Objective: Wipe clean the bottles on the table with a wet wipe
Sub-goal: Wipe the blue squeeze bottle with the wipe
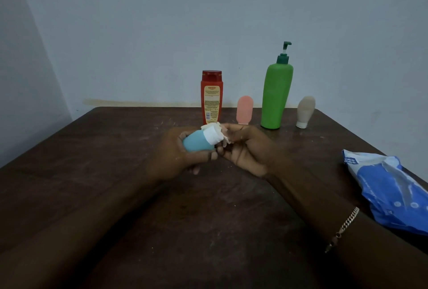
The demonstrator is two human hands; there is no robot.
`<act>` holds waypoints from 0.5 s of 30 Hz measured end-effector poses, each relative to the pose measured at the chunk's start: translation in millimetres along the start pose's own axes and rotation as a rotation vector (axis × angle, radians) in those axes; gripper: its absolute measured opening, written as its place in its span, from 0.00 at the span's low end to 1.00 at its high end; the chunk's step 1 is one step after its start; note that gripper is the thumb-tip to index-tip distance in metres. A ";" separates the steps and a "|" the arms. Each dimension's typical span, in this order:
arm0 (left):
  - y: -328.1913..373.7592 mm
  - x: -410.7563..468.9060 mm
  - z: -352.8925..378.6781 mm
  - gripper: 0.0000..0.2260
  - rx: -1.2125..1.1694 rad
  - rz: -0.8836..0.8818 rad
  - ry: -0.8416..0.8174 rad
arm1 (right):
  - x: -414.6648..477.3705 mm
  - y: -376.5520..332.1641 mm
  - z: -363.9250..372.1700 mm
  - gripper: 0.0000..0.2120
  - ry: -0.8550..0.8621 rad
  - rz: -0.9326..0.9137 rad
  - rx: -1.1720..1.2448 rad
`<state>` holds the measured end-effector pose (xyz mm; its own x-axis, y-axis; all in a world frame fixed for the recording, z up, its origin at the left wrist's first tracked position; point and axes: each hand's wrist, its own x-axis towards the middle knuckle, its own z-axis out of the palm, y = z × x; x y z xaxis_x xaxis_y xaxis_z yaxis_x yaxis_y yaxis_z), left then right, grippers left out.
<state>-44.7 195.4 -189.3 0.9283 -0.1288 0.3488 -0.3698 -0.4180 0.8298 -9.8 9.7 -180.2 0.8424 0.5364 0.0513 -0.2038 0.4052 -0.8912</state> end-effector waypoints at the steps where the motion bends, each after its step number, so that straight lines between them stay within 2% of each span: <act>1: -0.5 1.1 -0.2 0.15 -0.024 0.009 0.007 | 1.2 1.8 0.5 0.18 -0.001 -0.002 0.013; 7: -10.5 6.0 -0.9 0.09 -0.097 -0.016 0.044 | 7.5 8.0 3.0 0.15 0.061 -0.038 -0.072; 12: -12.8 7.8 -5.5 0.09 -0.196 -0.148 0.130 | 6.9 11.6 7.0 0.11 0.109 -0.067 -0.171; 13: -14.9 8.0 -7.0 0.12 -0.207 -0.196 0.120 | 6.5 12.1 8.5 0.11 0.123 -0.131 -0.257; 15: -17.9 8.5 -9.8 0.16 -0.242 -0.299 0.083 | 4.9 12.7 10.9 0.09 0.188 -0.393 -0.669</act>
<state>-30.6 210.5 -197.0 0.9938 0.0442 0.1020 -0.0912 -0.2006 0.9754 -13.7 25.6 -186.4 0.8727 0.2883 0.3939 0.4177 -0.0235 -0.9083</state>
